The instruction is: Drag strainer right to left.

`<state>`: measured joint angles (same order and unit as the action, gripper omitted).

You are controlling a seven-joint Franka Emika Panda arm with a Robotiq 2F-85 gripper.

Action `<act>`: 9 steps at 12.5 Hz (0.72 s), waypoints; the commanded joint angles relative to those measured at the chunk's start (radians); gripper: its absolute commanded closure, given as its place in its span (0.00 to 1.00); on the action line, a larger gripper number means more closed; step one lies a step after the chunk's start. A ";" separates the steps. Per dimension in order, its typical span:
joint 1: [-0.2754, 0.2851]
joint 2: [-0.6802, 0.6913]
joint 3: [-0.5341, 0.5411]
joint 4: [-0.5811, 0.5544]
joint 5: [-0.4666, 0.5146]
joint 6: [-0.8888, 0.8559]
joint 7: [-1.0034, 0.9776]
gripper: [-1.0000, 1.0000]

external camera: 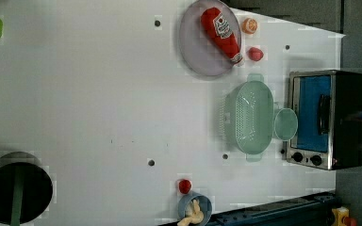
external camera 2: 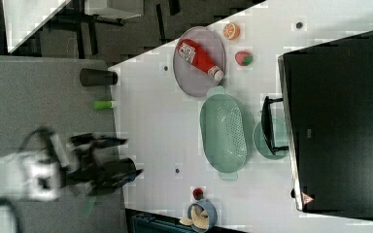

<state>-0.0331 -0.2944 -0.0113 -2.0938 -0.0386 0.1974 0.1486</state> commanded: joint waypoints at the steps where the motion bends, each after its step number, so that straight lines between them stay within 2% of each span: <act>1: 0.003 0.118 0.008 -0.118 -0.009 0.122 0.196 0.00; 6: 0.007 0.279 0.023 -0.235 -0.009 0.419 0.494 0.00; 9: 0.011 0.361 0.030 -0.324 -0.009 0.619 0.574 0.00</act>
<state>-0.0258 0.0908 0.0120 -2.4141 -0.0744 0.7983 0.6196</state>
